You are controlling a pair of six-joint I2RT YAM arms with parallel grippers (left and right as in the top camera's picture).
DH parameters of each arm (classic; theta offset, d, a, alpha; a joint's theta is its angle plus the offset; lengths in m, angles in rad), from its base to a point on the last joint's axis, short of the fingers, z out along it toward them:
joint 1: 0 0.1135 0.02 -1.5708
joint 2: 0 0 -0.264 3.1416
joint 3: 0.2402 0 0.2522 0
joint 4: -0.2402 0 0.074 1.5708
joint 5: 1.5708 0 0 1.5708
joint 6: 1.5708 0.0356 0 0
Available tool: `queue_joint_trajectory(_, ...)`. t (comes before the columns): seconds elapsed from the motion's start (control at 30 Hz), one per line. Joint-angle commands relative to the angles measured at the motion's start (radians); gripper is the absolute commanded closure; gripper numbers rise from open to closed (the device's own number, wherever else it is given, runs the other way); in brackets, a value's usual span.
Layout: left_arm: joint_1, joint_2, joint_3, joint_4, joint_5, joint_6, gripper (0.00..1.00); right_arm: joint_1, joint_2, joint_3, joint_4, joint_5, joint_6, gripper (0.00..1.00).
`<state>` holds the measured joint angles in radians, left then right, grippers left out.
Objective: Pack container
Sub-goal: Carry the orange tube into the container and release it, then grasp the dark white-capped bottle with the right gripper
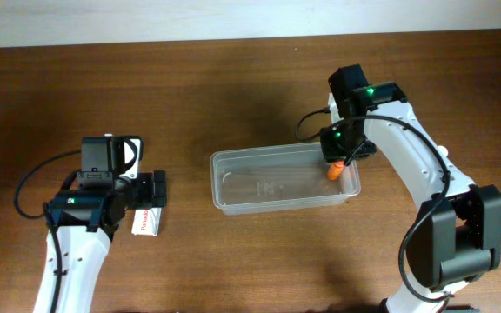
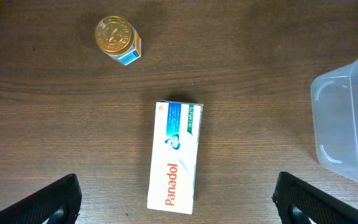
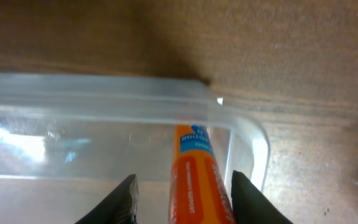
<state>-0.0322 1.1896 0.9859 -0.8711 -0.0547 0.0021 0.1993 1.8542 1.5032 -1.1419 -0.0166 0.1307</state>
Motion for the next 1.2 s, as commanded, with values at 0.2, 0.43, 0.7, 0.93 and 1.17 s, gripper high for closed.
queue_joint_trajectory(0.2, 0.003, 0.0, 0.02, 0.001, 0.014, -0.01, 0.01, -0.086, -0.221, 0.267, -0.094, 0.114, 0.047, 0.38)
queue_joint_trajectory(0.43, 0.003, 0.0, 0.02, 0.001, 0.014, -0.01, 0.01, -0.362, -0.219, 0.26, -0.14, 0.066, 0.099, 0.37)
queue_joint_trajectory(0.7, 0.003, 0.0, 0.02, 0.001, 0.014, -0.01, 0.01, -0.524, -0.053, 0.158, -0.148, 0.044, 0.079, 0.36)
queue_joint_trajectory(0.93, 0.003, 0.0, 0.02, 0.001, 0.014, -0.01, 0.01, -0.568, 0.088, 0.144, -0.114, 0.048, 0.062, 0.36)
queue_joint_trajectory(1.17, 0.003, 0.0, 0.02, 0.001, 0.014, -0.01, 0.01, -0.599, 0.157, 0.138, -0.091, 0.047, 0.061, 0.41)
